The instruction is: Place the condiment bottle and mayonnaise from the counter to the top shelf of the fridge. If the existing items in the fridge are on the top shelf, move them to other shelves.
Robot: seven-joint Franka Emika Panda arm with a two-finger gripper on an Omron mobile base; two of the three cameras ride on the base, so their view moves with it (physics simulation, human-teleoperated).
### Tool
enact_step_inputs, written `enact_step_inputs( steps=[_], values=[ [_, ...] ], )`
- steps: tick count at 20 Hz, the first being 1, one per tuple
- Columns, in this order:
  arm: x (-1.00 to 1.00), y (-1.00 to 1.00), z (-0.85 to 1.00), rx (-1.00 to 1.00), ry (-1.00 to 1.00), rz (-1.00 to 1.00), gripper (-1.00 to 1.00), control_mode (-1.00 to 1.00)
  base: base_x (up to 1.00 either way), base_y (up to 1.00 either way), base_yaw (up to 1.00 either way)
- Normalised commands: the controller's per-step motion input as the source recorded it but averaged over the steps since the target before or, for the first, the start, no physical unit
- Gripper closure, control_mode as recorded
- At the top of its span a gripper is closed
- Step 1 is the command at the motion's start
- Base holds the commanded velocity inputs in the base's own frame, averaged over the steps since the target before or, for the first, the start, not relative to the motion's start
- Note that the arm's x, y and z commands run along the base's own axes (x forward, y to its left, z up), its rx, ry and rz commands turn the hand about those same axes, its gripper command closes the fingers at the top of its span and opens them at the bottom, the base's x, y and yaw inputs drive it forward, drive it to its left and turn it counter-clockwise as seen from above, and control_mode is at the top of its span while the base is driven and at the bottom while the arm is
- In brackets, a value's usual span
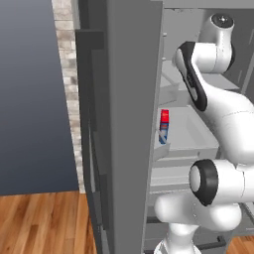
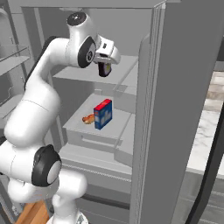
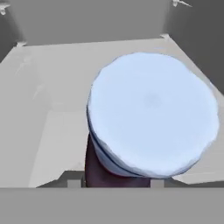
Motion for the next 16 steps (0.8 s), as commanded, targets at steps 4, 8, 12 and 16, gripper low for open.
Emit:
enact_step_inputs(
  steps=[4,8,12,16],
  values=[
    [0.96,-0.03,-0.58,-0.01,0.0,0.04,1.0,-1.0,0.0,0.0,0.0],
    [1.0,0.0,-0.64,-0.03,0.0,0.03,1.0,-1.0,0.0,0.0,0.0],
    [1.0,0.0,-0.54,-0.04,0.0,0.02,1.0,-1.0,0.0,0.0,0.0],
    [0.89,0.0,-0.52,-0.09,0.02,0.03,1.0,-1.0,0.0,0.0,0.0]
  ],
)
